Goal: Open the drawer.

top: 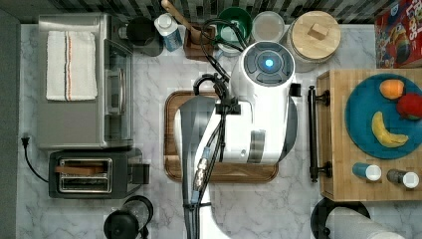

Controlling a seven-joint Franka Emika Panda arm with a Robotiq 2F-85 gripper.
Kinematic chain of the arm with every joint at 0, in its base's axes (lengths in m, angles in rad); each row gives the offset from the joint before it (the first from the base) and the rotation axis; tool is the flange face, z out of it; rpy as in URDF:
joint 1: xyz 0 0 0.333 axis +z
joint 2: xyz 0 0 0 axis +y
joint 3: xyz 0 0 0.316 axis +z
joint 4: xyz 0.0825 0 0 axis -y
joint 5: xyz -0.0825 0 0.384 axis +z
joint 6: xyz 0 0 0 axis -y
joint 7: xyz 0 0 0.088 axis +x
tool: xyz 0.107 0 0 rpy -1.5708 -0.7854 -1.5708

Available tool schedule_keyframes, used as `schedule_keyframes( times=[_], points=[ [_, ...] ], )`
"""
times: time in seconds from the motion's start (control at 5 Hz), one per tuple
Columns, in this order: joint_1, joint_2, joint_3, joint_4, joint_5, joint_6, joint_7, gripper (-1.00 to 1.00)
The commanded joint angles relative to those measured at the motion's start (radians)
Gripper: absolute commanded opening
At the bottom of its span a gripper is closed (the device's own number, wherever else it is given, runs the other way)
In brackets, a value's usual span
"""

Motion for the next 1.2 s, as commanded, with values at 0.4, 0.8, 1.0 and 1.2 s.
schedule_keyframes(
  times=[0.4, 0.8, 1.0, 1.2],
  points=[
    [-0.062, -0.007, -0.059, -0.044, -0.086, -0.011, -0.624, 1.0],
    [-0.082, -0.006, -0.11, -0.148, -0.189, 0.203, -0.836, 1.0],
    [-0.109, 0.005, -0.128, -0.19, -0.2, 0.301, -0.93, 1.0],
    [-0.138, 0.026, -0.123, -0.2, -0.21, 0.342, -0.971, 1.0]
  ],
)
